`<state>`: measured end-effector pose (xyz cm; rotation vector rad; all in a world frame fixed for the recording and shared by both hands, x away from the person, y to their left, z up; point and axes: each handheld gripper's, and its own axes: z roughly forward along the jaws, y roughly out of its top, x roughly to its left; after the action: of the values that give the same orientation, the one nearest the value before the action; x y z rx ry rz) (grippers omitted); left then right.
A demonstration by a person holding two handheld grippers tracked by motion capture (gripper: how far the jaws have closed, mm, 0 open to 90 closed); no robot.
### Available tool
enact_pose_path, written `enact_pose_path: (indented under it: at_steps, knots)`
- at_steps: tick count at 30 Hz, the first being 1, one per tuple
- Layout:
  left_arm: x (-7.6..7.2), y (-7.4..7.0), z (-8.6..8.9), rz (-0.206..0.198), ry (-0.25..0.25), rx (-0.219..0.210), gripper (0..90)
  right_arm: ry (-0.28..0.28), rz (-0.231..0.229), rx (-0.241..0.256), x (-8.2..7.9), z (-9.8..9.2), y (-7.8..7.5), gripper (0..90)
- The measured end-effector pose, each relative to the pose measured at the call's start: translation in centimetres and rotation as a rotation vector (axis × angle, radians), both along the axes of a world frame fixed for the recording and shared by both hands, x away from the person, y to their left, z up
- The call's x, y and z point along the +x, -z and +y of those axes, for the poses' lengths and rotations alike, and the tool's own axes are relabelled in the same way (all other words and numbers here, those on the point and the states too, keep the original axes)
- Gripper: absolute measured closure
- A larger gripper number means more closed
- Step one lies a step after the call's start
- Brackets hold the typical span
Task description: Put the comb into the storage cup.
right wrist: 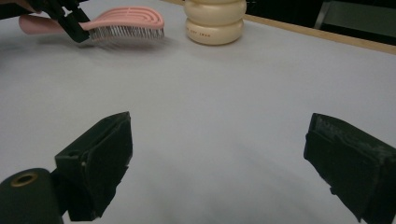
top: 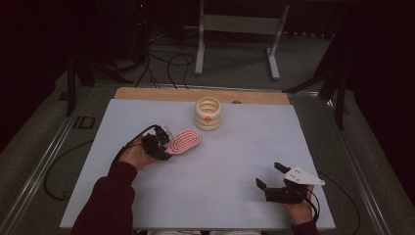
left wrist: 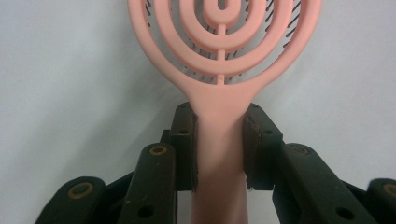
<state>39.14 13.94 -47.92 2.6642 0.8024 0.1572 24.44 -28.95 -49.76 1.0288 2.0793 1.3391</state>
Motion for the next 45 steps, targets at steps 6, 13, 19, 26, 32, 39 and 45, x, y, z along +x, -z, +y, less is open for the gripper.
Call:
enact_pose_path:
  at_steps: [6, 13, 19, 26, 32, 39, 45]
  knots:
    - [-0.4, -0.7, 0.2, -0.027, -0.007, -0.013, 69.7, -0.002, -0.001, -0.002, 0.0, 0.0, 0.0, 8.0]
    - [-0.8, -1.5, 0.3, -0.051, -0.011, -0.028, 69.7, -0.004, 0.000, -0.001, 0.1, 0.0, 0.0, 8.0]
    - [-1.2, -2.1, 0.3, -0.071, -0.021, -0.050, 69.7, -0.003, 0.003, 0.003, 0.1, 0.1, 0.1, 8.0]
    - [-1.7, -2.7, 0.2, -0.099, -0.029, -0.064, 69.7, -0.004, 0.018, 0.013, 0.2, 0.2, 0.0, 8.0]
    - [-2.1, -3.0, 0.0, -0.124, -0.036, -0.070, 69.7, -0.002, 0.033, 0.012, 0.4, 0.5, 0.0, 8.0]
    - [-2.6, -3.2, 0.2, -0.146, -0.050, -0.093, 69.7, -0.006, 0.044, 0.017, 0.5, 0.9, 0.0, 8.0]
    - [-2.9, -3.2, 0.7, -0.159, -0.065, -0.116, 69.7, -0.011, 0.053, 0.016, 0.7, 1.1, 0.1, 8.0]
